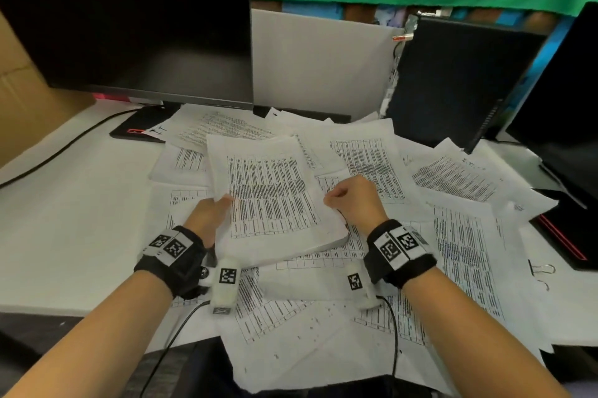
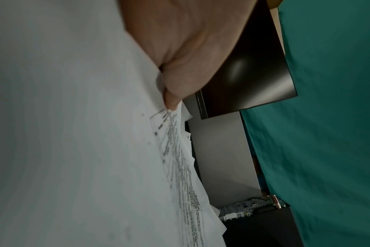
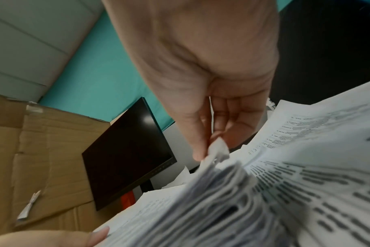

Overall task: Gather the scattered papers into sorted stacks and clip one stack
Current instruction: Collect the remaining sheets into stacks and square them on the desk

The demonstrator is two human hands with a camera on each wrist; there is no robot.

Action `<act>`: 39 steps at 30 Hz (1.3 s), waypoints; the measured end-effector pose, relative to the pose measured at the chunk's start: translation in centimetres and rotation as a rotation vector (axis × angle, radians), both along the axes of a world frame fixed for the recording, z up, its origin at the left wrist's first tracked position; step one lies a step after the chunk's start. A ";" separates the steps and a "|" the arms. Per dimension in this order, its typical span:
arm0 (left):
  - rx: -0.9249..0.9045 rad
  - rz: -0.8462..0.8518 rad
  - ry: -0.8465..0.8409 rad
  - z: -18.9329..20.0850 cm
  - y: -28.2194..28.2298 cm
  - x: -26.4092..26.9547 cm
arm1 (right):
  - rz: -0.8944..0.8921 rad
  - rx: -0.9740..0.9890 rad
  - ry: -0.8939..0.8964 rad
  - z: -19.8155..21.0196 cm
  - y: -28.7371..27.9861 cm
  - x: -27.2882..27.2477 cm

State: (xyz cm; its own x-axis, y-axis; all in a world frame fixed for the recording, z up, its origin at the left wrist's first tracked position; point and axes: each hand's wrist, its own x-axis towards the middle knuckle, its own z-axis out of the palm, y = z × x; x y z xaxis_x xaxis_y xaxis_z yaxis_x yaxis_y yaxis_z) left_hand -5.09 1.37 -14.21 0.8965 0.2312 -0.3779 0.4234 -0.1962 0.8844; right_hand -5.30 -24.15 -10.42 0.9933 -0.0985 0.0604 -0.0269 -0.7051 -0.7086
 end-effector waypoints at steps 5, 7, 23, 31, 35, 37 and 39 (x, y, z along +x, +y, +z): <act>0.123 0.002 0.066 0.4 0.0 0.2 | -0.034 0.402 0.212 0.7 -0.9 0.0; 0.148 0.010 0.079 0.5 -0.1 0.3 | -0.062 0.512 0.333 0.7 -1.4 0.2; 0.061 0.036 0.144 -0.1 0.5 1.1 | 0.174 -0.122 0.276 1.5 1.0 1.9; 0.106 0.006 0.072 -0.5 0.3 1.0 | -0.177 -0.206 -0.223 6.3 0.7 2.3; 0.130 -0.008 0.060 -0.3 0.0 1.0 | -0.432 -0.043 -0.595 10.8 -2.8 2.7; 0.125 -0.005 0.056 -0.4 0.1 0.9 | -0.442 0.168 -0.573 11.0 -3.9 3.4; 0.083 0.011 0.056 -0.3 0.2 0.8 | -0.355 0.340 -0.398 9.8 -3.5 3.9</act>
State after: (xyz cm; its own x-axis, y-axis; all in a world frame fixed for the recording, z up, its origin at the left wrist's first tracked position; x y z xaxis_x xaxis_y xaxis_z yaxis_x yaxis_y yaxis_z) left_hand -4.26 1.57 -14.51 0.8718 0.2733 -0.4065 0.4742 -0.2625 0.8404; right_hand -1.38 -27.68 -0.63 0.8046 -0.4962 0.3260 0.0941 -0.4356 -0.8952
